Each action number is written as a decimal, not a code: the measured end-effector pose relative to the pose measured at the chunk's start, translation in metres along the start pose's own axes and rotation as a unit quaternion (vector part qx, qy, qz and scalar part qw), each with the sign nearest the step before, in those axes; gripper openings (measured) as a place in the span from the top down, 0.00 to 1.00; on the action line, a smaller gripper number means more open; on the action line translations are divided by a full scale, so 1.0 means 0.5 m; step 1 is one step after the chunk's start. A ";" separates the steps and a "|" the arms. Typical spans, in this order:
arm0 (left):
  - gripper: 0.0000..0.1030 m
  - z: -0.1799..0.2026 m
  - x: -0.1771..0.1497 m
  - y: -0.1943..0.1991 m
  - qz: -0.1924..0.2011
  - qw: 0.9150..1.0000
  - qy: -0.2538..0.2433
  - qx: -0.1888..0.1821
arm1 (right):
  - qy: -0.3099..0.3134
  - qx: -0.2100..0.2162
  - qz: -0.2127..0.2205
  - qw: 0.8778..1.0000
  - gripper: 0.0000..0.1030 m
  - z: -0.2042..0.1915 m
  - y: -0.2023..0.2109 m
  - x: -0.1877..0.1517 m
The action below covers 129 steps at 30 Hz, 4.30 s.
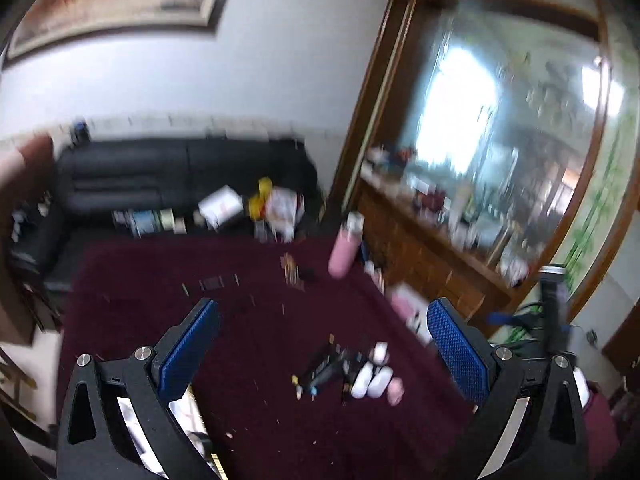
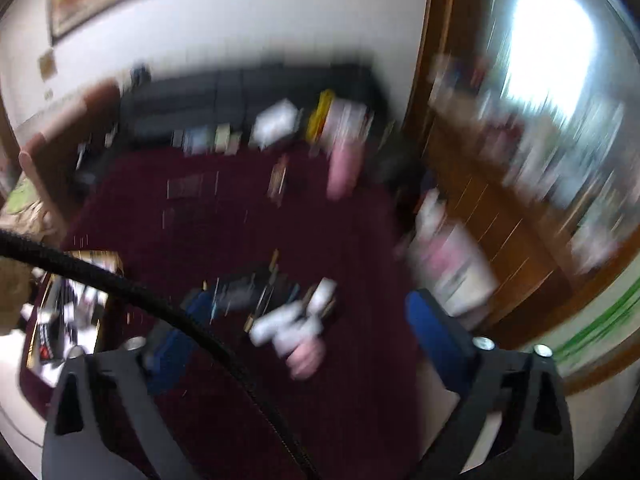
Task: Organize objects
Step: 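Move both open tools from the tray back to the pile, then grasp the white dropper bottle with the right tool while the left tool grasps a teal-ended black marker, then carry the dropper bottle and marker into the tray and open both tools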
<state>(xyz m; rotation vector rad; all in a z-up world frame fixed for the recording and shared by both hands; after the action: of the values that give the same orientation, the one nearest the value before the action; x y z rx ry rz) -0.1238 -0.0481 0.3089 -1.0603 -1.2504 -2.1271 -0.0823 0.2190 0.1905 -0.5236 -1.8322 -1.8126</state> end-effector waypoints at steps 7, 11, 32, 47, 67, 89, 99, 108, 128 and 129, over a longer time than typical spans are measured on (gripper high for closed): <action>0.02 -0.051 -0.232 -0.387 -0.167 0.985 0.026 0.021 | -0.085 -0.005 -0.094 0.992 0.37 0.102 -0.283 -0.091; 0.03 -0.069 -0.303 -0.552 -0.208 0.976 0.018 0.053 | -0.117 -0.046 -0.072 0.989 0.37 0.156 -0.368 -0.048; 0.07 0.090 -0.596 -0.422 -0.322 0.943 -0.090 0.007 | -0.008 0.055 -0.124 0.991 0.37 -0.049 -0.360 -0.277; 0.06 0.039 -0.570 -0.181 -0.183 0.982 0.036 -0.036 | -0.109 0.116 -0.061 0.985 0.37 0.040 -0.254 -0.275; 0.34 0.096 -0.562 -0.340 -0.220 0.975 -0.031 -0.030 | -0.097 0.027 -0.114 0.988 0.74 0.066 -0.338 -0.298; 0.90 0.189 -0.605 -0.469 -0.255 0.954 -0.157 0.017 | -0.090 0.052 -0.092 0.990 0.73 0.080 -0.336 -0.304; 0.89 0.106 -0.590 -0.349 -0.218 0.975 -0.041 -0.024 | -0.117 0.115 -0.055 0.985 0.74 0.076 -0.298 -0.301; 0.89 0.018 -0.550 -0.169 -0.138 0.989 0.024 -0.037 | -0.109 0.202 -0.017 0.973 0.73 -0.024 -0.192 -0.265; 0.89 -0.340 -0.677 0.057 -0.099 0.974 0.189 0.080 | 0.025 0.356 -0.126 0.926 0.73 -0.615 -0.195 -0.321; 0.89 -0.347 -0.684 0.057 -0.102 0.972 0.195 0.079 | 0.033 0.349 -0.131 0.927 0.73 -0.640 -0.203 -0.325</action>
<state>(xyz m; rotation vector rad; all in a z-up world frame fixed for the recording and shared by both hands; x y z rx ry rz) 0.0344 -0.2135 0.0000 -0.4312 -1.3449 -2.2009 0.0139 -0.0907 0.0066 0.0555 -2.3986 -1.1580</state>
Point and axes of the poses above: each gripper's, at about its wrist camera, not at the fingertips, and y roughly against the way its jaws point, z to its right, x to its top, the point moved 7 cm from there along -y, roughly the way its jaws point, and after that the axes turned 2 degrees about -x, right-handed, at the moved point
